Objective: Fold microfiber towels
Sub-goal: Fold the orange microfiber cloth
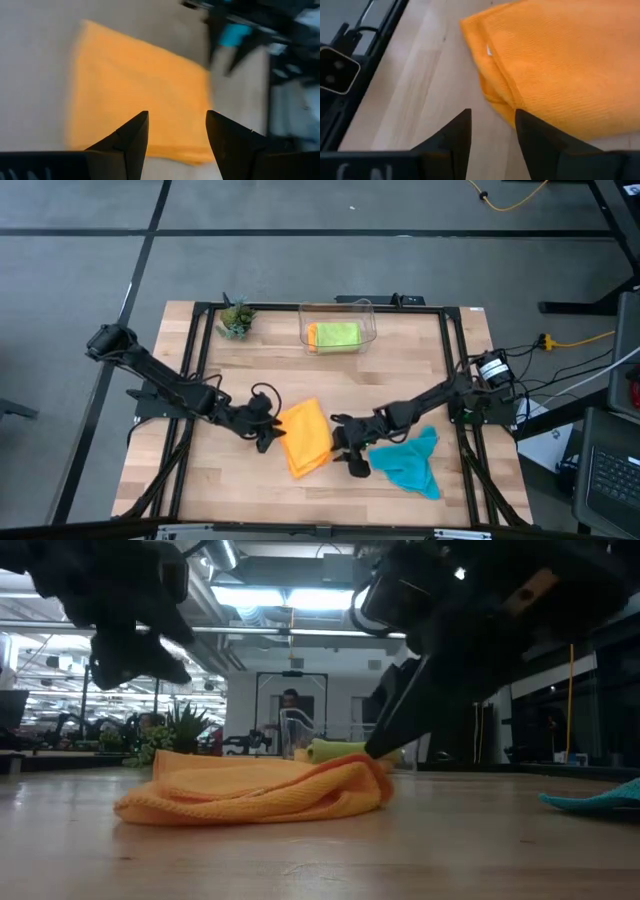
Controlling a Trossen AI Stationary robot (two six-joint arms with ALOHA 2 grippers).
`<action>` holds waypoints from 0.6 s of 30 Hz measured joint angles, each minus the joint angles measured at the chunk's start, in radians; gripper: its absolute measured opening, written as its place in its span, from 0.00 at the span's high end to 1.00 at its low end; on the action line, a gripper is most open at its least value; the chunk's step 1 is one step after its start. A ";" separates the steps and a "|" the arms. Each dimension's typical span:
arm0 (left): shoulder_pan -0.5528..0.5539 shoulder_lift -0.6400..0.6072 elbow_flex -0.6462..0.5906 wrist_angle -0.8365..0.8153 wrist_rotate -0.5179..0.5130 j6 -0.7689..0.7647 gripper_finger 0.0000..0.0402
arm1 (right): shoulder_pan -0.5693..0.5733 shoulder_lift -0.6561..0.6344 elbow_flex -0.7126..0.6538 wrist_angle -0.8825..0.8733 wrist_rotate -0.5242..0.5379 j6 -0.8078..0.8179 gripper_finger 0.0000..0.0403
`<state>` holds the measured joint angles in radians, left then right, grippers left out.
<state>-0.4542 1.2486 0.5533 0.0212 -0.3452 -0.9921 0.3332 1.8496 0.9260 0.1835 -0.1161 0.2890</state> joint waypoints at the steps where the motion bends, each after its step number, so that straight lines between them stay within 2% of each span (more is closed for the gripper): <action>1: -0.011 0.011 0.000 0.035 0.018 0.000 0.53 | 0.004 0.000 0.000 0.002 0.011 -0.024 0.62; 4: -0.059 0.058 0.000 0.164 0.024 0.020 0.53 | 0.015 0.006 0.000 -0.002 0.078 -0.132 0.62; 8: -0.131 0.150 0.008 0.373 0.014 0.137 0.53 | 0.030 0.006 0.000 0.001 0.135 -0.361 0.62; 10: -0.161 0.192 0.051 0.391 0.003 0.220 0.53 | 0.033 0.004 0.000 0.005 0.145 -0.457 0.62; 15: -0.229 0.276 0.262 0.283 -0.080 0.493 0.53 | 0.034 0.003 0.000 0.027 0.183 -0.507 0.62; 18: -0.253 0.330 0.411 0.004 -0.161 0.597 0.53 | 0.034 0.003 0.000 0.018 0.228 -0.507 0.62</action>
<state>-0.7074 1.5788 0.9643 0.0254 -0.5066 -0.3954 0.3671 1.8523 0.9260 0.2016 0.1122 -0.2180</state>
